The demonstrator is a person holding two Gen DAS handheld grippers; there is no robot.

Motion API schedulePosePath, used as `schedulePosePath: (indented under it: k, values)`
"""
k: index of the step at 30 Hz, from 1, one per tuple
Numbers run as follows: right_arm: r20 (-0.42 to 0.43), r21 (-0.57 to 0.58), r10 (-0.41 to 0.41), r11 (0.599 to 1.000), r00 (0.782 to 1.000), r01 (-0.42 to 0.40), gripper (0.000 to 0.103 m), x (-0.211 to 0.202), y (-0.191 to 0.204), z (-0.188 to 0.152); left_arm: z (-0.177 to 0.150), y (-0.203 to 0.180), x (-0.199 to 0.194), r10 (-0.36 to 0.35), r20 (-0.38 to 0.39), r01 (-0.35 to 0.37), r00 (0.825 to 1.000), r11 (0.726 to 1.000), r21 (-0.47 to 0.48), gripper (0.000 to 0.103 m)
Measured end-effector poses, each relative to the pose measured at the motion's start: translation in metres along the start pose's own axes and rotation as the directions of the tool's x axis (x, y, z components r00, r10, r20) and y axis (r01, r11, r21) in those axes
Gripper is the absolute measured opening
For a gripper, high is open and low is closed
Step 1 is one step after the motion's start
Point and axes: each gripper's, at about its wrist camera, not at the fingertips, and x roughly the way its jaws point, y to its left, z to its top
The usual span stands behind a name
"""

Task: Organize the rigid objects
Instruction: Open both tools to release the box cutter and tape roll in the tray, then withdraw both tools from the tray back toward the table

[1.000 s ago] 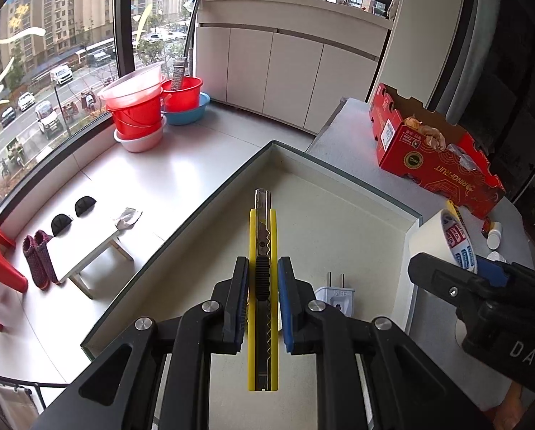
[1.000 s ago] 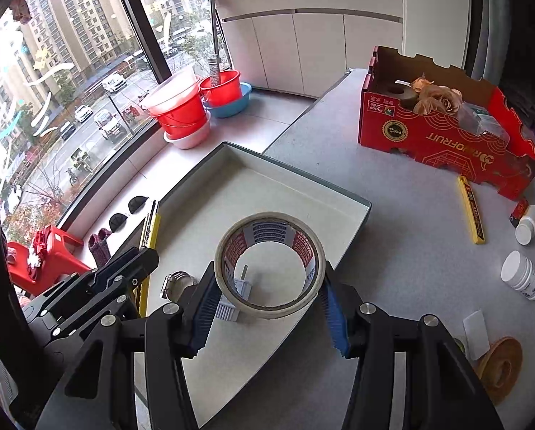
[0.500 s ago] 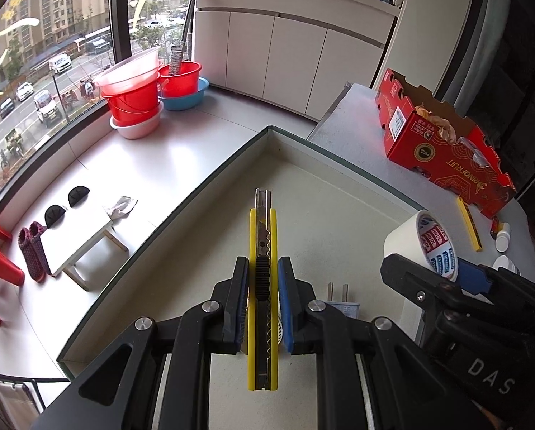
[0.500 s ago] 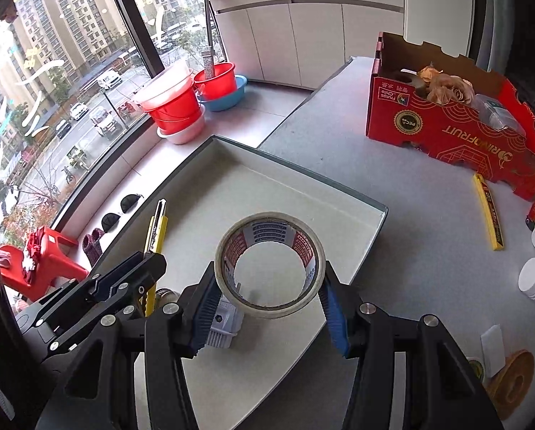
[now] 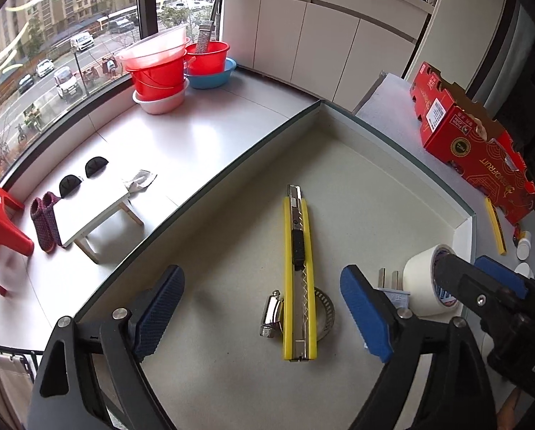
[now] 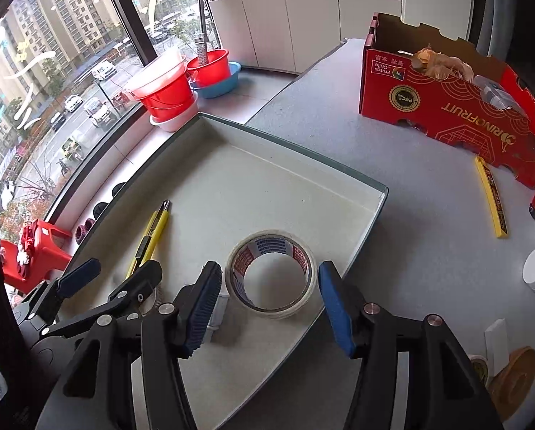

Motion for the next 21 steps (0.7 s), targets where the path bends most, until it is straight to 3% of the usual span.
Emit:
schedulePosePath:
  k: [1,2,9,21]
  values:
    - [0.026,0.006,-0.022,1.000,0.999,0.022,0.094,-0.007,0.000,-0.001,-0.001,0.001,-0.003,0.000,0.010,0.000,1.000,1.000,-0.005,0.102]
    - [0.066,0.010,-0.042,0.999,0.997,0.042,0.102,-0.016,0.000,-0.002,-0.003,0.001,-0.005,0.001,0.023,-0.001,1.000,1.000,-0.004,0.103]
    - [0.122,0.026,-0.025,0.999,0.992,0.022,0.102,-0.054,-0.010,-0.015,-0.011,-0.007,-0.016,-0.023,0.015,0.023,1.000,1.000,0.021,0.103]
    - [0.152,0.206,-0.087,0.977,0.985,0.055,0.102,-0.115,-0.075,-0.064,-0.039,-0.055,-0.066,-0.123,0.034,0.116,0.992,0.980,0.161,0.103]
